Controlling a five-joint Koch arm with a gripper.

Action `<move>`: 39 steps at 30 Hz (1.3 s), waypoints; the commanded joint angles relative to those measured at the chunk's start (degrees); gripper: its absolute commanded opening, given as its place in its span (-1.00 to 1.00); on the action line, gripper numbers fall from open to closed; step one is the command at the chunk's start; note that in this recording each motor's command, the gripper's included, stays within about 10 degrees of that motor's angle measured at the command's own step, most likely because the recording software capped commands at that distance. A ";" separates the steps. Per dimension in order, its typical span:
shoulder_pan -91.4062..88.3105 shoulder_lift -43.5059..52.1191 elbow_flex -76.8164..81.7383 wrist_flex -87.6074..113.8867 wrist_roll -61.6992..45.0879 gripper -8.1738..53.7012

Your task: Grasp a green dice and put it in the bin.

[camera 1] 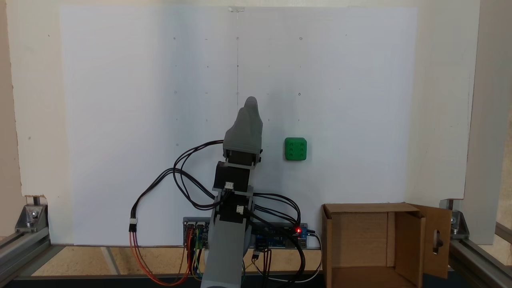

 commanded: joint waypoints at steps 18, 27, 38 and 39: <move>-0.09 6.24 2.72 -0.35 1.49 0.71; -0.09 6.24 2.72 -0.44 1.49 0.70; -0.18 6.24 2.64 -0.35 1.49 0.68; -0.18 6.24 2.55 -0.35 1.49 0.67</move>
